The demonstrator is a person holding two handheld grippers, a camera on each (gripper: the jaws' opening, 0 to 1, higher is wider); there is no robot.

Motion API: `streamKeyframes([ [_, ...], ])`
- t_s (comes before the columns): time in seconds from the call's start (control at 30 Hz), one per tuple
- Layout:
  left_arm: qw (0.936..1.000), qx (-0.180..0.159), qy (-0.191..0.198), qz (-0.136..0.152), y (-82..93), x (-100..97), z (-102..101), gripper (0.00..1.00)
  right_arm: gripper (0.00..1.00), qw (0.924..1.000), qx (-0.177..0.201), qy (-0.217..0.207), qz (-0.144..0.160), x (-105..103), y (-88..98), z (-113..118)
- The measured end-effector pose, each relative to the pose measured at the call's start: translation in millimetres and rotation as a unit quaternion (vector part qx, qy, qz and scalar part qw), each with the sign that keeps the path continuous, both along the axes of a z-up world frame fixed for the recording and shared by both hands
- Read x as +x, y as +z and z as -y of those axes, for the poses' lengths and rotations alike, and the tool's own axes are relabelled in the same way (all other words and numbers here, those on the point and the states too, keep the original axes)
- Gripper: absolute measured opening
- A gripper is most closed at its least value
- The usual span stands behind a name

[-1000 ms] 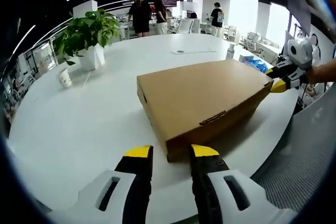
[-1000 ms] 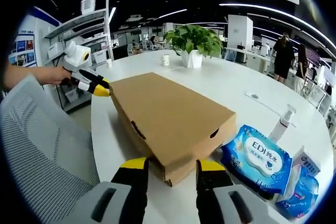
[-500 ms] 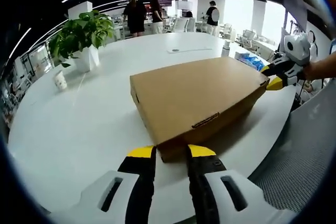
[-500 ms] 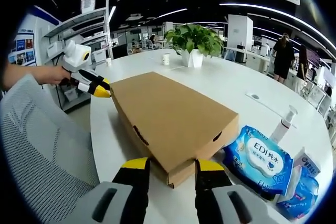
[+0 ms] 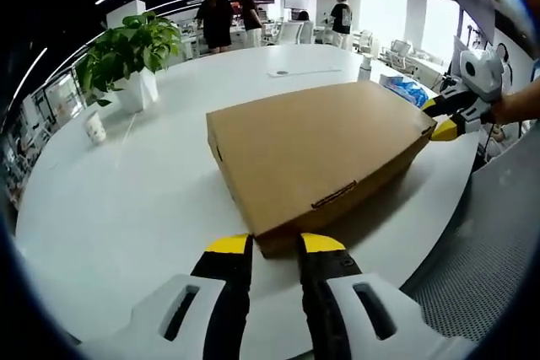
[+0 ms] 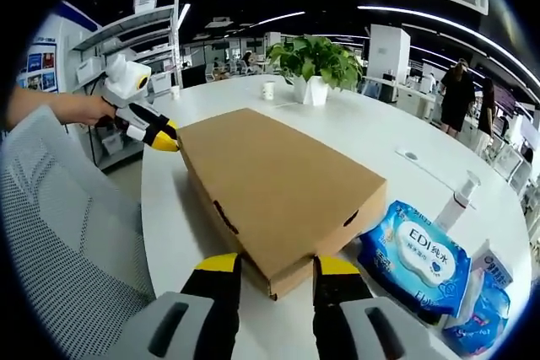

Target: Operate the shoe box by opening the lid, removing the specified soft item, and placing it in the target area until the item is outside and the box remains undamaged.

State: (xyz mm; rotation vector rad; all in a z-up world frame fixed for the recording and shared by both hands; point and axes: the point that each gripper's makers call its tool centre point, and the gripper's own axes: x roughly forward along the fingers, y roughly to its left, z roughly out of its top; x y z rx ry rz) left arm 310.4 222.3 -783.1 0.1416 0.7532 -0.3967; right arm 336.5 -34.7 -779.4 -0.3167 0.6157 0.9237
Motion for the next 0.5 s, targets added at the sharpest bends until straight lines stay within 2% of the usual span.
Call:
streamKeyframes([
  [0.5, 1.0, -0.005, 0.005, -0.005, -0.5, 21.5, -6.0, 0.2, 0.3, 1.0, 0.002, -0.005, -0.001, 19.8, -0.7, -6.4],
])
